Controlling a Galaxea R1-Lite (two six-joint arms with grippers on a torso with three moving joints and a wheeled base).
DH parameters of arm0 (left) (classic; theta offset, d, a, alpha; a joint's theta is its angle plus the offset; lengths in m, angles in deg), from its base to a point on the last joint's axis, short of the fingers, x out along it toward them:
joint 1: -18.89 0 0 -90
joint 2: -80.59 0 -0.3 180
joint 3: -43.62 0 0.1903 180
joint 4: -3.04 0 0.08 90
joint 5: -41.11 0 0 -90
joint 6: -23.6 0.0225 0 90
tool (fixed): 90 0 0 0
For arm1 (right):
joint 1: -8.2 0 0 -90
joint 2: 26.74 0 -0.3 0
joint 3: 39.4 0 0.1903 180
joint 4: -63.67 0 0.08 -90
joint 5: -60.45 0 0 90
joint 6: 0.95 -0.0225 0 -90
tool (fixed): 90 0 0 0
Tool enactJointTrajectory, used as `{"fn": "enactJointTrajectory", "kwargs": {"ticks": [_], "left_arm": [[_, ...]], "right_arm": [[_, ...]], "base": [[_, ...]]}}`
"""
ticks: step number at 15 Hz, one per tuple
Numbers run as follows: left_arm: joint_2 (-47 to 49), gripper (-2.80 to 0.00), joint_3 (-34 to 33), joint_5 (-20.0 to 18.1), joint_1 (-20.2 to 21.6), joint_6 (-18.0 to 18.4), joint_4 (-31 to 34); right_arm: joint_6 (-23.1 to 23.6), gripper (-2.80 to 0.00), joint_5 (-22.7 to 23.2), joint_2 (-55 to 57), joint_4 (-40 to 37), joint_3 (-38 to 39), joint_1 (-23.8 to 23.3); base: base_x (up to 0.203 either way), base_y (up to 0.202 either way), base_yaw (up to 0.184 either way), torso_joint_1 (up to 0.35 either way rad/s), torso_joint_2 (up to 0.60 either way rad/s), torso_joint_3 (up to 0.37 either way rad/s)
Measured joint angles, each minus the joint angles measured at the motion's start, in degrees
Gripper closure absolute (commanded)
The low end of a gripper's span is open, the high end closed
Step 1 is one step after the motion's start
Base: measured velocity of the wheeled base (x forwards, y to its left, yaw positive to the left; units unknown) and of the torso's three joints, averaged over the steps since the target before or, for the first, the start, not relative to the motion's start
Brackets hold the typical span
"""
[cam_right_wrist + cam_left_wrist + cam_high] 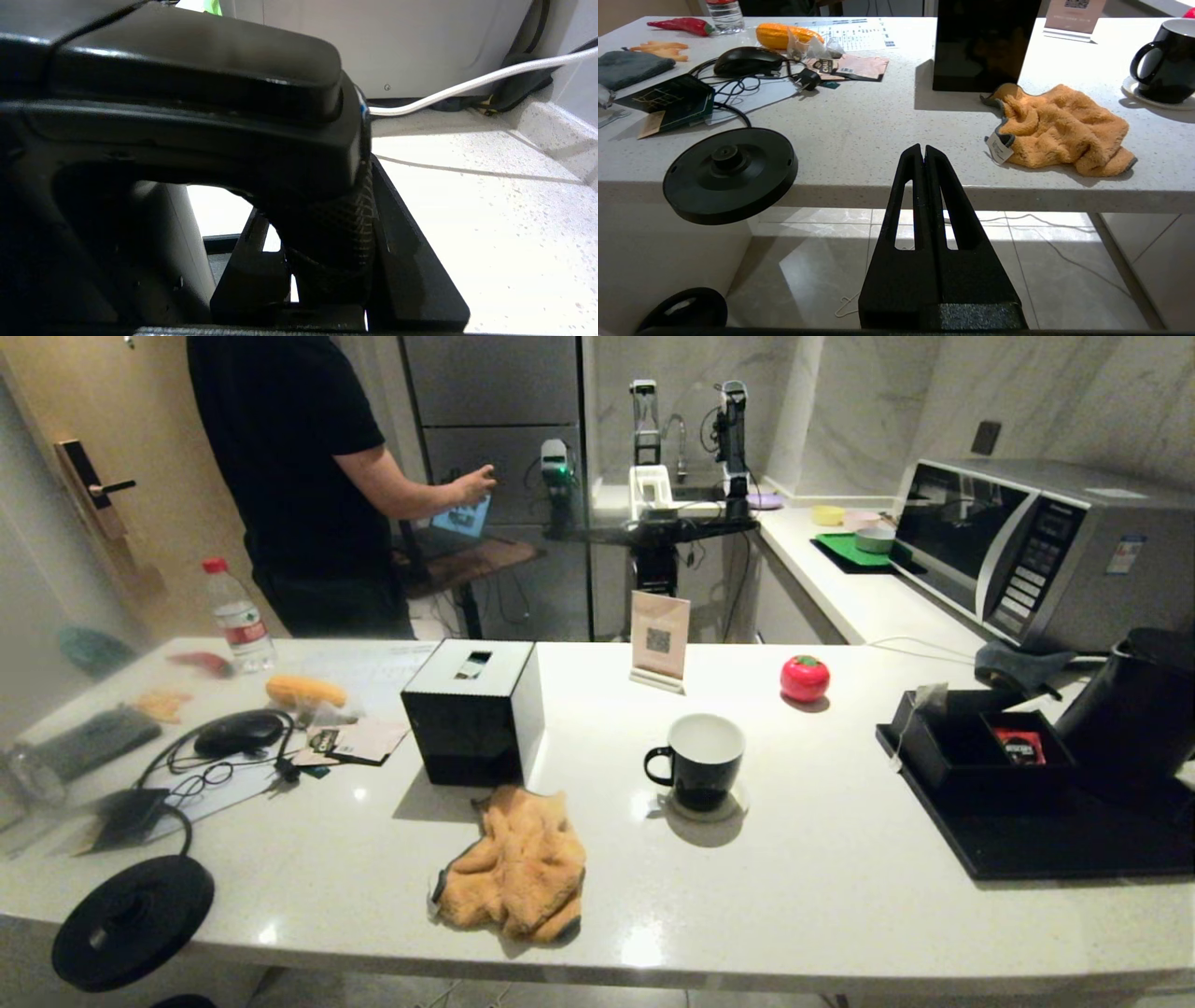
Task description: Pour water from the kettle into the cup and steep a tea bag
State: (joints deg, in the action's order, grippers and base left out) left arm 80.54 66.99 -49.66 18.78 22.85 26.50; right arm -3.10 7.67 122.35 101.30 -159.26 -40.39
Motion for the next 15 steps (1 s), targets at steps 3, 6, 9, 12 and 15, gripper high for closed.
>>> {"fn": "enactJointTrajectory", "kwargs": {"ticks": [3,6,9,12,15], "left_arm": [[0.0,0.0,0.0,-0.02,0.01,-0.01,0.0],[0.0,0.0,0.0,-0.02,0.01,-0.01,0.0],[0.0,0.0,0.0,0.0,0.01,0.01,0.0],[0.0,0.0,0.0,0.0,0.04,0.01,0.0],[0.0,0.0,0.02,-0.02,0.01,-0.04,0.0]], "right_arm": [[-0.97,0.0,-0.02,-0.98,-1.04,0.45,0.0],[-1.57,0.0,0.03,-2.29,-1.41,0.88,0.0],[-1.68,0.0,-0.07,-4.04,-1.19,2.5,-0.02],[-1.72,0.0,-0.08,-5.72,-1.13,4.16,0.0],[-1.78,0.0,-0.18,-7.1,-1.41,4.87,0.04]], "base": [[0.0,0.0,0.0,0.0,0.0,0.0],[0.0,0.0,0.0,0.0,0.0,0.0],[0.0,0.0,0.0,0.0,0.0,0.0],[0.0,0.0,0.0,0.0,0.0,0.0],[0.0,0.0,0.0,0.0,0.0,0.0]]}}
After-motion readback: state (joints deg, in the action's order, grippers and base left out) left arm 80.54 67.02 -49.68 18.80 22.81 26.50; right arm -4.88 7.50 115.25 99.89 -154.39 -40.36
